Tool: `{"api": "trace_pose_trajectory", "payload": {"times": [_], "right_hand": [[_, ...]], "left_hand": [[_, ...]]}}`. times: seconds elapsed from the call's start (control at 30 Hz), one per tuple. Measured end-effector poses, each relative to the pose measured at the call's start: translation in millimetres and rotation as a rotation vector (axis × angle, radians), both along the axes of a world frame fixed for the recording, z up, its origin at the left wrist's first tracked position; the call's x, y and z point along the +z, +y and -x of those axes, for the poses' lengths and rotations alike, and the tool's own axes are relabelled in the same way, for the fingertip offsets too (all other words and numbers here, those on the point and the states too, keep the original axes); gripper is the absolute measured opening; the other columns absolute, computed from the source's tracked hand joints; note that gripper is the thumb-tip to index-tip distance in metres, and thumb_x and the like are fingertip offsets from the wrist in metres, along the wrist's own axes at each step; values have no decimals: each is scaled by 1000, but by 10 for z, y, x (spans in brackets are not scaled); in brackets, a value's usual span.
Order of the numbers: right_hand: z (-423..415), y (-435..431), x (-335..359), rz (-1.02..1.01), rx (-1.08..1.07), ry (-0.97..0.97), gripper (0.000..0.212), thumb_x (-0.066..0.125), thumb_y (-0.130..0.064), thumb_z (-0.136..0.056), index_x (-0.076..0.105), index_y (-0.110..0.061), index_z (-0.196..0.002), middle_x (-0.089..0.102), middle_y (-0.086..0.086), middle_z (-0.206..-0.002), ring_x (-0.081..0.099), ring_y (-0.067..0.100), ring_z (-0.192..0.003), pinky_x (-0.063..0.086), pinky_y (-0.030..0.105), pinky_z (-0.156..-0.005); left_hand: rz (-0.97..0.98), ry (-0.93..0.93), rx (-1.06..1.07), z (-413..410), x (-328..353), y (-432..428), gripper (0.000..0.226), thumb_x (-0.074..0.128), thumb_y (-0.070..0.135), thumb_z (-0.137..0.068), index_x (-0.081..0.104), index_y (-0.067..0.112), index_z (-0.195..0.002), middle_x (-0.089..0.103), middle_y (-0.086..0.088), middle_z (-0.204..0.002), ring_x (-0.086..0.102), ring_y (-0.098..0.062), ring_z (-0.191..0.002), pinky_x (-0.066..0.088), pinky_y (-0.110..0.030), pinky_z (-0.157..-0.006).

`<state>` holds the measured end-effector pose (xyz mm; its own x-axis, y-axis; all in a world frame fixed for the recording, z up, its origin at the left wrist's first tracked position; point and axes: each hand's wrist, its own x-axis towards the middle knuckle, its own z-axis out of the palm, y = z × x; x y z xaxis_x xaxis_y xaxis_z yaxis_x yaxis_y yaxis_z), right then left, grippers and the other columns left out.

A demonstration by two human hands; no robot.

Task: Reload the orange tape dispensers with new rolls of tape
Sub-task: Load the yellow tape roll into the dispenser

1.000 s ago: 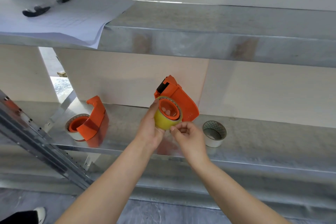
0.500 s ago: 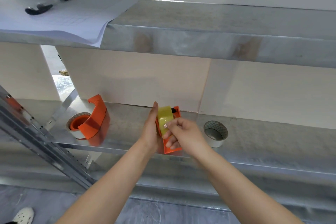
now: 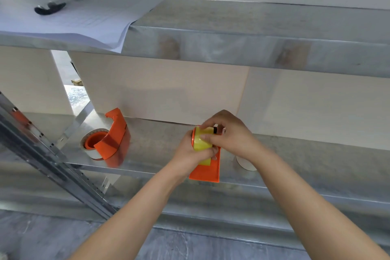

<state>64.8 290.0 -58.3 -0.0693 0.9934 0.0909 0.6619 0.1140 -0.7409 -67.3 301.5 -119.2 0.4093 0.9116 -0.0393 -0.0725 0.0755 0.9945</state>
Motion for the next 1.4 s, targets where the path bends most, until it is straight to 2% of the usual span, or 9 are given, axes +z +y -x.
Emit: {"api": "trace_pose_trajectory", "payload": {"times": [0.1,0.23,0.33,0.5,0.6,0.8,1.03,1.23,1.4], "right_hand": [[-18,-17,-25,-85,105,16,20,77,-21,-72,72,-23,-91,54,-9,-99,54,9,-92,41,18,-80],[-85,7,-36,-145,228,-172,39,79,-22,-66,67,-23,-104,61,-4,-107,52,13,-103,38,24,-92],[-94,36,-65,-151,277,-219,43,80,-22,-64,67,-21,-105,64,-2,-108,54,7,-99,41,21,-90],[-44,12,-157,-301,224,-220,14,63,-19,-84,71,-15,-96,71,1,-102,65,16,-95,52,37,-83],[-19,41,-179,-276,139,-124,10,63,-17,-86,70,-12,-90,71,2,-94,64,16,-89,51,34,-79],[-100,238,-166,-43,-38,131,11,62,-16,-85,69,-20,-77,65,-18,-76,55,-17,-67,40,1,-61],[-299,420,-192,-8,-124,261,17,59,-20,-87,67,-26,-73,68,-13,-79,59,-9,-75,42,0,-66],[-370,546,-263,12,-166,454,20,57,-17,-88,68,-22,-72,72,-5,-78,69,7,-78,54,22,-77],[-432,621,-284,86,-199,551,20,53,-16,-92,64,-13,-76,70,1,-85,72,9,-75,57,20,-69]], "left_hand": [[-4,28,29,-7,40,-4,34,64,5,-63,59,7,-96,66,2,-58,63,-7,-49,49,-20,-50],[-47,131,34,31,45,3,51,65,6,-55,55,-6,-104,61,-5,-72,60,-12,-60,48,-23,-55],[-84,142,-3,33,52,-22,31,64,1,-53,60,7,-83,60,7,-63,56,-5,-57,45,-20,-54],[-74,92,28,26,56,-63,32,65,2,-56,56,6,-86,60,-2,-68,56,-10,-59,46,-24,-56],[-37,96,54,19,57,-78,31,66,4,-56,57,15,-83,61,-1,-68,57,-13,-60,47,-29,-60],[-58,219,97,51,-6,-105,43,67,10,-50,51,23,-87,61,1,-73,57,-11,-62,49,-28,-60],[-66,171,78,138,-38,-227,43,78,21,-58,53,27,-92,64,1,-73,61,-3,-49,50,-22,-49],[-113,207,132,158,-15,-243,51,82,42,-46,58,35,-90,67,10,-77,64,-6,-64,58,-32,-62],[-139,190,140,180,33,-277,52,82,46,-43,61,37,-90,69,15,-76,65,-1,-66,59,-30,-61]]}}
